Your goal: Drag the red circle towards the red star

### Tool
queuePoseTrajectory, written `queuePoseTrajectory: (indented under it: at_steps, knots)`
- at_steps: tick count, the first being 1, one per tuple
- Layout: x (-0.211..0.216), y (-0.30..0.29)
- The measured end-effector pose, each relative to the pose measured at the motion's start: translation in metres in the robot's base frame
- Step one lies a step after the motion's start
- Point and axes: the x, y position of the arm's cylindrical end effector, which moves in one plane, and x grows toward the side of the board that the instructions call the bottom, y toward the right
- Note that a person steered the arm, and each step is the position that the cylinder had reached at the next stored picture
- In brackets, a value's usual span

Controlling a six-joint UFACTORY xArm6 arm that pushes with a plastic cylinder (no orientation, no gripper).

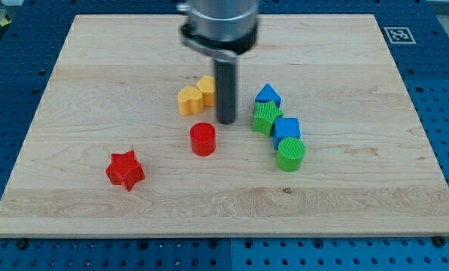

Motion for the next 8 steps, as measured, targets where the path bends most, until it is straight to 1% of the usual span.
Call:
queuePoseTrajectory:
  at_steps: [1, 2, 4, 5, 6, 7, 8]
  knots:
    - [0.029, 0.025]
    - [0.048, 0.003]
    - [0.048, -0.075]
    - [0.039, -0.105]
    - [0.005, -0.108]
    - [-0.009, -0.122]
    - [-0.007, -0.128]
